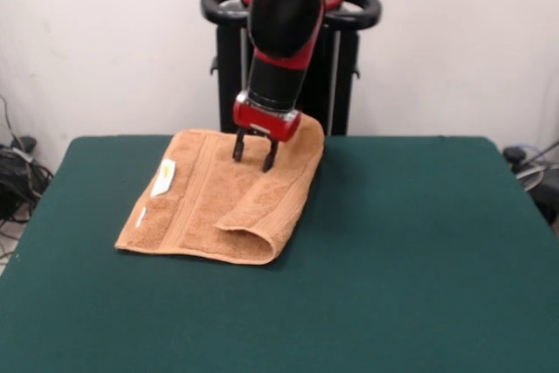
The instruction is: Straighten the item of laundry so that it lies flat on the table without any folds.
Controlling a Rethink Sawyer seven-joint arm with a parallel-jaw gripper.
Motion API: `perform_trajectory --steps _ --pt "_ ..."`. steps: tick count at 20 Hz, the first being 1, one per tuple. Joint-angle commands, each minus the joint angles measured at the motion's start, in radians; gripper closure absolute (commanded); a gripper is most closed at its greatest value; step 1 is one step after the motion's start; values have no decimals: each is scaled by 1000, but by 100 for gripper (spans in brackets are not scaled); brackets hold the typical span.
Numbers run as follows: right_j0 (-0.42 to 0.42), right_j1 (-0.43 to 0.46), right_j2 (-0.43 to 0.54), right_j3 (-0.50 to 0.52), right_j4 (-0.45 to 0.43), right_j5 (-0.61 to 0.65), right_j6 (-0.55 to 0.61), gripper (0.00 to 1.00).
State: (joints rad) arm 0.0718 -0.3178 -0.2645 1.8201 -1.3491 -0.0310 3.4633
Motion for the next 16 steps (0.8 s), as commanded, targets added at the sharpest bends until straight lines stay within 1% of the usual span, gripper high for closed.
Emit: perform_trajectory --steps 1,5,9,16 --pt "-130 -44 401 55 82 141 -214 0" --pt "-154 -62 450 69 121 192 -254 0" --pt "-172 -65 493 64 164 243 -259 0" --pt "-218 -69 567 71 193 327 -304 0"
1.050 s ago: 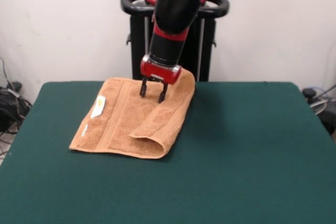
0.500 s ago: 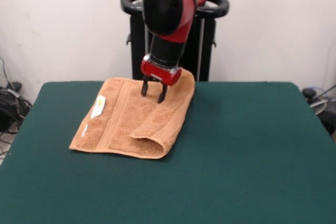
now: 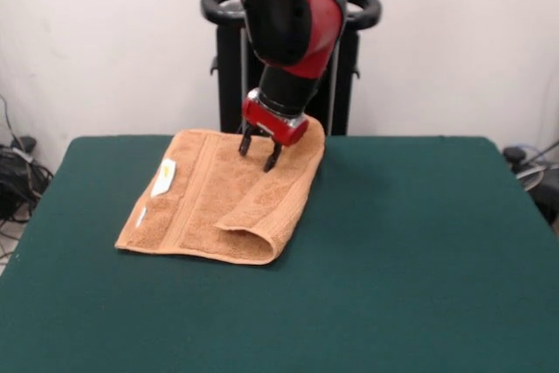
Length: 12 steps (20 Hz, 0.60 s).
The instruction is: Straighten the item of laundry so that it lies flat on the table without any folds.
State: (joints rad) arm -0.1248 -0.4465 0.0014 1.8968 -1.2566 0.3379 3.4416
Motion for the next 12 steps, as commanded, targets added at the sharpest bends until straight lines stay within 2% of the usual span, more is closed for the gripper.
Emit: perform_trajectory --steps 1,12 --pt "-31 58 313 -2 100 -35 -286 0" --pt "-81 46 348 27 44 -26 -275 0"
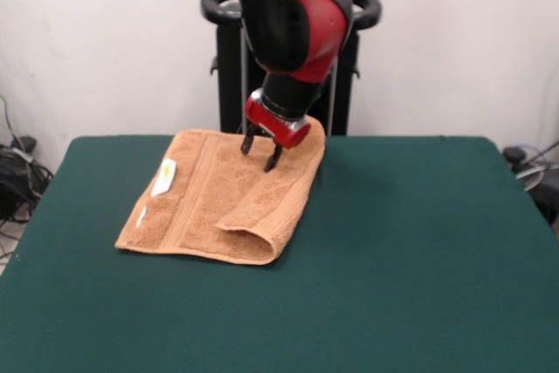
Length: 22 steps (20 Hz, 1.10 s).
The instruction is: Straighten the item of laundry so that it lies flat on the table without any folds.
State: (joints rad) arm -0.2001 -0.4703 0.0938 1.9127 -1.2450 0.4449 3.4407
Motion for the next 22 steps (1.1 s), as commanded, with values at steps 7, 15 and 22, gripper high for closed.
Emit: perform_trajectory --steps 7,15,22 --pt "43 74 209 -2 -24 -175 -193 0" --pt "1 46 240 36 -6 -165 -229 0" --pt "-58 -7 322 88 101 -65 -318 0"
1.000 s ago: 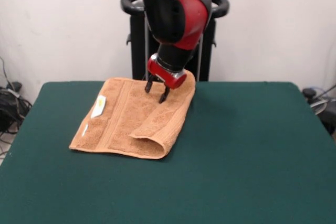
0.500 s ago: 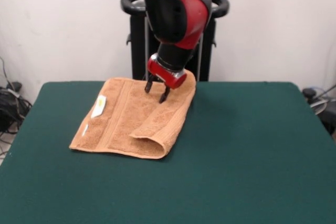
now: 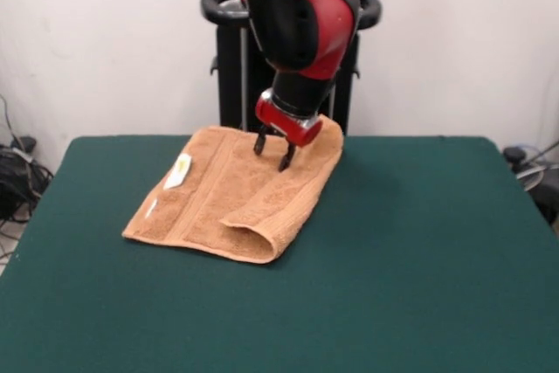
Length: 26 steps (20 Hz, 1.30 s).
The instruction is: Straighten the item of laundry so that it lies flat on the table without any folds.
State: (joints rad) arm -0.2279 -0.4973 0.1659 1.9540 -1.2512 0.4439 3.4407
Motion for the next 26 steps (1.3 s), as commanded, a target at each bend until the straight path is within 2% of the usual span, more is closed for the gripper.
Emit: perform_trajectory --steps 1,6,11,20,26 --pt "-35 10 262 55 119 -53 -325 0" --pt "-50 -9 306 68 166 5 -356 0" --pt "-25 -6 312 47 197 27 -341 0" --pt "48 10 267 17 187 -7 -290 0" --pt "64 30 253 -6 184 -12 -282 0"
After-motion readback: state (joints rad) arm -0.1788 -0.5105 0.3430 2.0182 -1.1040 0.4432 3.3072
